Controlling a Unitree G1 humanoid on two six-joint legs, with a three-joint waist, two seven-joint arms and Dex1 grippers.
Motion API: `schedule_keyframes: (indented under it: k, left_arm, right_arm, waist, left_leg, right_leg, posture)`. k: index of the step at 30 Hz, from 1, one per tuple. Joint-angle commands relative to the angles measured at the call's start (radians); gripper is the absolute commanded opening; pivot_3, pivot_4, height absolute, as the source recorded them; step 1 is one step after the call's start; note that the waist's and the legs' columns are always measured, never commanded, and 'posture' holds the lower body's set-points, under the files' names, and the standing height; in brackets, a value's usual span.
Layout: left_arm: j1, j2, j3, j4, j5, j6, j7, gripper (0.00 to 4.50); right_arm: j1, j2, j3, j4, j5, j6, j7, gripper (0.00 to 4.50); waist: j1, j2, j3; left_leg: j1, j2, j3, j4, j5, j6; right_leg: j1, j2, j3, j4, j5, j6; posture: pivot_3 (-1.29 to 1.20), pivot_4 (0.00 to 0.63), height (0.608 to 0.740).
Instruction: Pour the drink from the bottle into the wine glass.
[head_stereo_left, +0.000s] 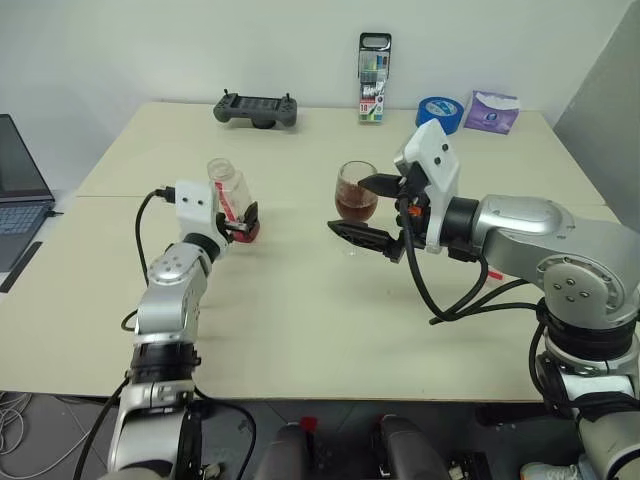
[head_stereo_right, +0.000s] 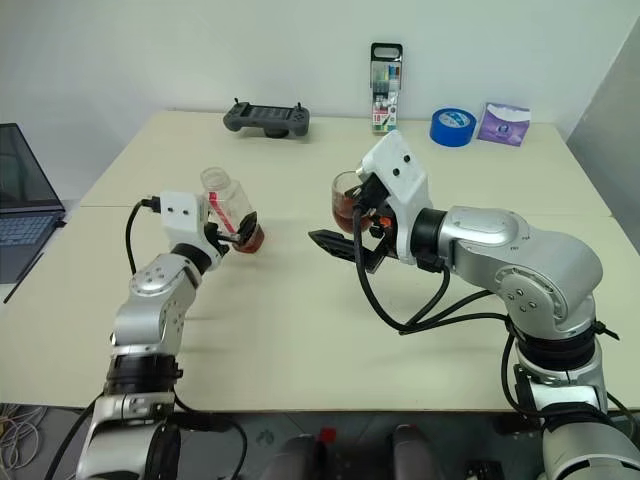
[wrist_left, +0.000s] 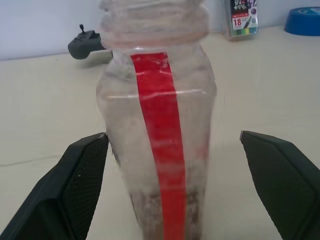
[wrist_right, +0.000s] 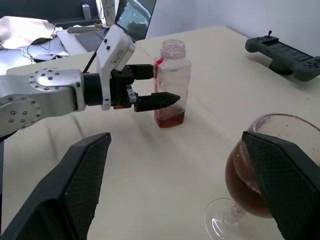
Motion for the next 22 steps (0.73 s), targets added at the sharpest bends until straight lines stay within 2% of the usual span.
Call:
schedule_keyframes:
  k: [1, 5, 9, 13, 15, 18, 22]
  left_arm:
    - [0.058, 0.002, 0.054, -0.199, -0.061, 0.063, 0.016, 4.46]
    - [0.178, 0.028, 0.098, -0.404, -0.164, 0.150, -0.031, 4.46]
    - [0.285, 0.108, 0.199, -0.554, -0.331, 0.250, -0.128, 4.46]
    - [0.223, 0.202, 0.297, -0.611, -0.690, 0.400, -0.203, 4.46]
    - [0.186, 0.246, 0.285, -0.613, -0.775, 0.449, -0.213, 4.46]
    - [0.163, 0.327, 0.246, -0.602, -0.814, 0.487, -0.268, 4.46]
    - [0.156, 0.351, 0.207, -0.559, -0.790, 0.481, -0.259, 4.46]
  right_arm:
    - [0.008, -0.023, -0.034, -0.006, -0.008, -0.045, 0.033, 4.50]
    - [0.036, -0.066, -0.050, 0.030, -0.035, -0.119, 0.086, 4.50]
    - [0.055, -0.037, -0.138, 0.099, -0.032, -0.188, 0.073, 4.50]
    - [0.098, -0.069, -0.241, 0.168, 0.017, -0.200, 0.127, 4.50]
    - [0.117, -0.088, -0.271, 0.179, 0.039, -0.197, 0.158, 4.50]
    - [0.146, -0.144, -0.270, 0.182, 0.024, -0.212, 0.208, 4.50]
    - [0.167, -0.179, -0.261, 0.174, 0.027, -0.227, 0.250, 4.50]
  waist:
    - [0.001, 0.000, 0.000]
    - [0.002, 0.000, 0.000]
    - [0.000, 0.000, 0.000]
    - [0.009, 0.000, 0.000]
    - [0.012, 0.000, 0.000]
    - [0.007, 0.000, 0.000]
    - [0.001, 0.000, 0.000]
  left_leg:
    - [0.000, 0.000, 0.000, 0.000, 0.000, 0.000]
    - [0.000, 0.000, 0.000, 0.000, 0.000, 0.000]
    - [0.000, 0.000, 0.000, 0.000, 0.000, 0.000]
    - [0.000, 0.000, -0.001, 0.000, 0.000, 0.000]
    - [0.001, 0.000, -0.002, 0.000, 0.000, 0.000]
    - [0.006, -0.001, 0.001, -0.001, -0.002, 0.003]
    - [0.007, 0.000, 0.001, -0.001, -0.002, 0.004]
  right_leg:
    - [0.000, 0.000, 0.000, 0.000, 0.000, 0.000]
    - [0.001, 0.000, 0.000, -0.001, 0.000, 0.000]
    - [0.001, 0.000, 0.000, -0.001, 0.000, 0.000]
    - [0.003, 0.004, -0.001, -0.003, 0.000, 0.000]
    - [0.007, 0.004, -0.003, -0.007, 0.000, 0.000]
    - [0.011, 0.004, -0.002, -0.009, 0.000, 0.000]
    - [0.011, 0.005, -0.001, -0.009, 0.000, 0.000]
  posture:
    - [0.00, 0.150, 0.740]
    - [0.00, 0.150, 0.740]
    - [0.00, 0.150, 0.740]
    - [0.00, 0.150, 0.740]
    - [0.00, 0.150, 0.740]
    - [0.00, 0.150, 0.740]
    - [0.00, 0.150, 0.740]
